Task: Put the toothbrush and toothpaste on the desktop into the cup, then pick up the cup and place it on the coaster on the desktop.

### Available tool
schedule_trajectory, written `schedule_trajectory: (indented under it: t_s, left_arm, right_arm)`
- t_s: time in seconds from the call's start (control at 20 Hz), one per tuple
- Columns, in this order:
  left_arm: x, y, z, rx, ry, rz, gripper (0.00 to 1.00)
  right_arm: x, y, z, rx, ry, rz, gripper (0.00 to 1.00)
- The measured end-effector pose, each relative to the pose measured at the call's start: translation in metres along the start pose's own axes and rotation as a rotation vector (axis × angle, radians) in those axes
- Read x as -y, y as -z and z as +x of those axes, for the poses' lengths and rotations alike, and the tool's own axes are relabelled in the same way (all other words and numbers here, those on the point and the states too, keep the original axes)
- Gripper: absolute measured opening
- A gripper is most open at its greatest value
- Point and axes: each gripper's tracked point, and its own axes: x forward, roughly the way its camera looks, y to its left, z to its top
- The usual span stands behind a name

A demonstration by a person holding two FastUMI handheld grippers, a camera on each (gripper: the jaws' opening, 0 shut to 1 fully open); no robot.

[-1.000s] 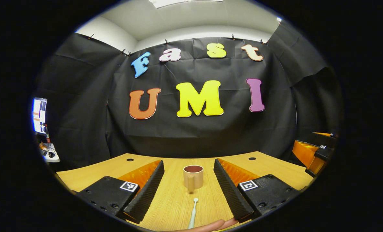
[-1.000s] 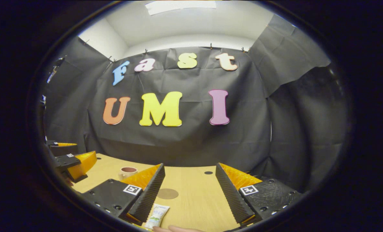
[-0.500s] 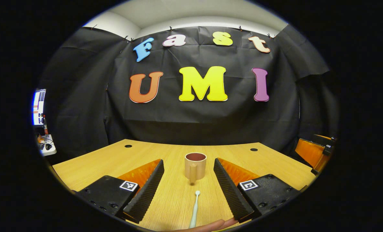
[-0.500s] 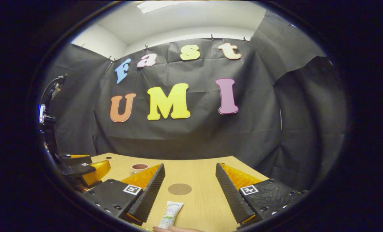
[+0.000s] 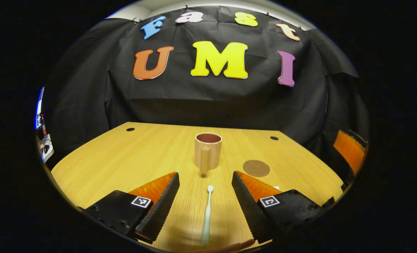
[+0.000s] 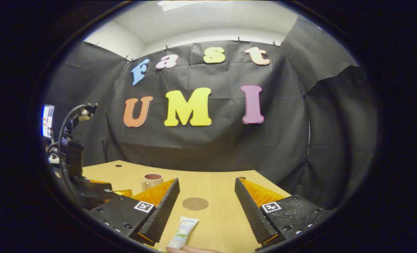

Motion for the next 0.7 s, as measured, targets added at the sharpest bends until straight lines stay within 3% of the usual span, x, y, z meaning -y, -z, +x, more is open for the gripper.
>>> schedule_trajectory:
  t_s: [0.4,0.7]
  left_arm:
    - [0.009,0.064,0.019,-0.272,0.045,-0.016,0.85]
    - [0.010,0.086,0.022,-0.357,0.052,-0.018,0.65]
  right_arm:
    - [-0.001,0.025,0.007,-0.072,-0.011,0.021,0.95]
    - [-0.005,0.034,0.010,-0.107,-0.018,0.036,0.95]
